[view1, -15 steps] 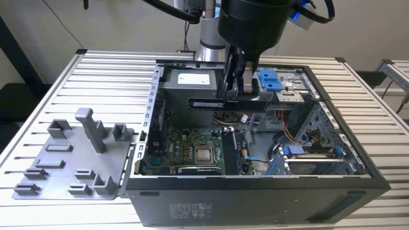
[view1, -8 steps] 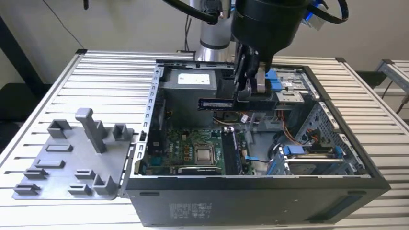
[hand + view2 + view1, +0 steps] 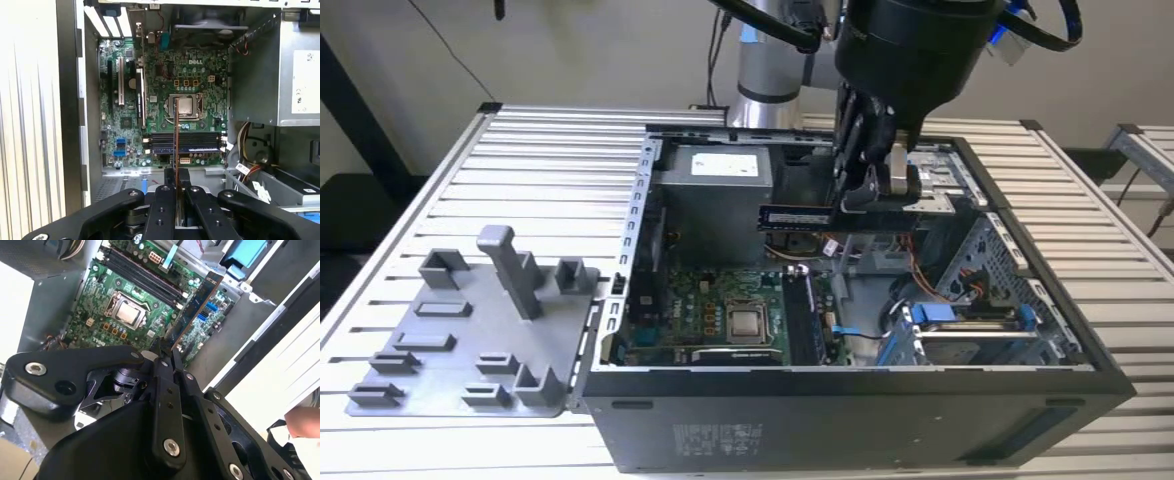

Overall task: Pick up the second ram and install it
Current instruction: 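Pick up the second ram and move it above second insertion slot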

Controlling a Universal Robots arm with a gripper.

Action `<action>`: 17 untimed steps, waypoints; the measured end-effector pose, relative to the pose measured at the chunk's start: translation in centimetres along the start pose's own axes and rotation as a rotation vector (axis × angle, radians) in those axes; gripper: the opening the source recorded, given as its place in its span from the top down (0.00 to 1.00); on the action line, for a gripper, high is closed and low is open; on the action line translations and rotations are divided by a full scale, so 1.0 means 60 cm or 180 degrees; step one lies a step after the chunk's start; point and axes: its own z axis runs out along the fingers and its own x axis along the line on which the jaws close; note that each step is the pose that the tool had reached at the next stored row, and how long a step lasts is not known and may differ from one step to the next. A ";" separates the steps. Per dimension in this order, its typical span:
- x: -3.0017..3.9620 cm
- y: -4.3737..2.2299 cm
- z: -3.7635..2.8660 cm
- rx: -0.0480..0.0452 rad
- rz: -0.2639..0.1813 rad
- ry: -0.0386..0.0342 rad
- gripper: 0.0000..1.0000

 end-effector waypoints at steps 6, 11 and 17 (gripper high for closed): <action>-0.001 -0.020 -0.001 0.0000 0.0000 0.0000 0.86; -0.001 -0.033 -0.001 0.0000 0.0000 0.0000 0.86; -0.001 -0.035 -0.001 0.0000 0.0000 0.0000 0.86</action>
